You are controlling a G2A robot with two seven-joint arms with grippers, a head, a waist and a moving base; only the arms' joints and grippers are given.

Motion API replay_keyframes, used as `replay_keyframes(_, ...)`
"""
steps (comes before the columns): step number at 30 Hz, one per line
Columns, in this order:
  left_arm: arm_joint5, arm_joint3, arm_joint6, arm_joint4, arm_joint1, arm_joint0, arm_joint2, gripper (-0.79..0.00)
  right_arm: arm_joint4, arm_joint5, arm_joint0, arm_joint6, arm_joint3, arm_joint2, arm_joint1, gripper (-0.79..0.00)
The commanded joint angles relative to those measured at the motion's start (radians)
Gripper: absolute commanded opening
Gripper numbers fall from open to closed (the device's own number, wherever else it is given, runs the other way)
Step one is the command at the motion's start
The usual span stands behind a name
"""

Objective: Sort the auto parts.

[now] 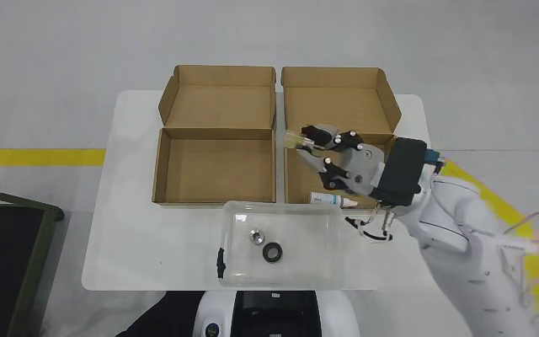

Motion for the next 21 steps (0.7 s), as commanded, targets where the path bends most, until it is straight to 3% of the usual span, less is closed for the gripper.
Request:
replay_keyframes(1, 0.0, 0.0, 0.0, 0.0, 0.0, 0.0, 0.0, 0.0, 0.008, 0.003, 0.016, -0.001, 0.003, 0.01, -0.001, -0.785)
replay_keyframes(21, 0.0, 0.0, 0.0, 0.0, 0.0, 0.0, 0.0, 0.0, 0.021, 0.02, 0.085, -0.035, 0.08, 0.014, -0.014, -0.785)
